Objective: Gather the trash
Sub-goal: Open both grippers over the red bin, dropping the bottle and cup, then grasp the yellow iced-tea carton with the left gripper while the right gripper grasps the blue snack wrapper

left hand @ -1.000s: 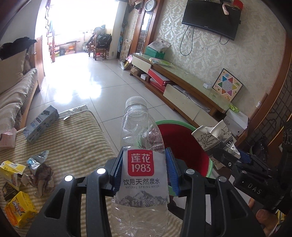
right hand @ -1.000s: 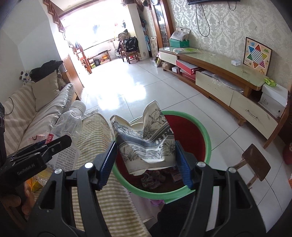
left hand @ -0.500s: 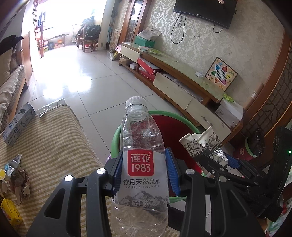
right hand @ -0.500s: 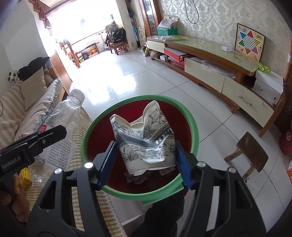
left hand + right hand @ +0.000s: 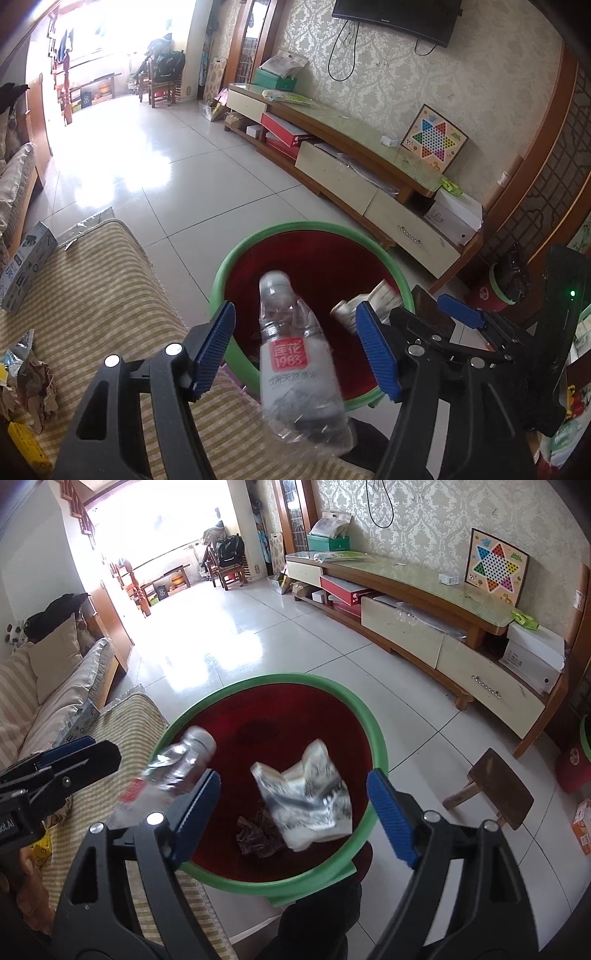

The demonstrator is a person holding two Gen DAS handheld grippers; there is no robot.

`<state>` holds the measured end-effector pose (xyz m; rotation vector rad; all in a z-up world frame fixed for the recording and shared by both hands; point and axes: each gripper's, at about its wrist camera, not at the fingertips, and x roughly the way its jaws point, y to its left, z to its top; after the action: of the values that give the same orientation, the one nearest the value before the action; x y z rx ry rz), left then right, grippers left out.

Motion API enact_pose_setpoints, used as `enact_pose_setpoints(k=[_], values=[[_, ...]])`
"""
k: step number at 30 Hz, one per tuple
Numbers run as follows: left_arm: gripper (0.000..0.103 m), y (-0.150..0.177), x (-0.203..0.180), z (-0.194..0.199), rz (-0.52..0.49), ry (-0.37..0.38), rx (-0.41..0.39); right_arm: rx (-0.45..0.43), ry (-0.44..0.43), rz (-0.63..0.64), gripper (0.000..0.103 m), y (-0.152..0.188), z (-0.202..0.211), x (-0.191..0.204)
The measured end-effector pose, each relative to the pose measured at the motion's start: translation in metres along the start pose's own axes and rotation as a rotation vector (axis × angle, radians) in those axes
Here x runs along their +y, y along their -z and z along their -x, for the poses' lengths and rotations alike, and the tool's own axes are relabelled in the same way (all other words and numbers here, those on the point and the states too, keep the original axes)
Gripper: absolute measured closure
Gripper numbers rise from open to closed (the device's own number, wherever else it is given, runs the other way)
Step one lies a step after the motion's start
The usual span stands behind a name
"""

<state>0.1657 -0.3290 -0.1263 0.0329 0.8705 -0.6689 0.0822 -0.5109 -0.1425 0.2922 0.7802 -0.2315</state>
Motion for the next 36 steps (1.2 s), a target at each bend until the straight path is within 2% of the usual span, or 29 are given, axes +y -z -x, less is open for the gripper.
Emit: enact_pose_setpoints(k=[4,8,13,16,18,22,24,27,32,36], values=[[0.039,0.014,0.019,0.016,0.026,-0.013,-0.004,0.002,-0.006,-0.024,0.023,0.003,0.008,-0.001],[0.039,0.033,0.046,0.045,0.051,-0.064,-0.018,0.013,-0.026,-0.017,0.023,0.009,0.018,0.011],[0.040,0.067,0.090,0.099,0.079,-0.182,-0.056,0.029,-0.070,0.024,0.023,0.022,0.031,0.041],[0.040,0.089,0.126,0.127,0.067,-0.270,-0.036,0.049,-0.105,0.046,0.021,0.032,0.035,0.063],[0.039,0.104,0.153,0.140,0.034,-0.316,0.004,0.068,-0.131,0.063,0.020,0.039,0.036,0.079],[0.038,0.125,0.199,0.146,-0.121,-0.319,0.158,0.111,-0.182,0.091,0.020,0.054,0.036,0.107],[0.038,0.132,0.220,0.139,-0.181,-0.331,0.234,0.124,-0.204,0.109,0.020,0.061,0.038,0.121],[0.038,0.140,0.244,0.123,-0.210,-0.344,0.340,0.134,-0.231,0.131,0.020,0.068,0.042,0.135],[0.028,0.134,0.261,0.113,-0.224,-0.313,0.365,0.145,-0.259,0.151,0.020,0.076,0.050,0.149],[0.028,0.132,0.270,0.106,-0.202,-0.305,0.415,0.150,-0.270,0.169,0.019,0.081,0.056,0.158]])
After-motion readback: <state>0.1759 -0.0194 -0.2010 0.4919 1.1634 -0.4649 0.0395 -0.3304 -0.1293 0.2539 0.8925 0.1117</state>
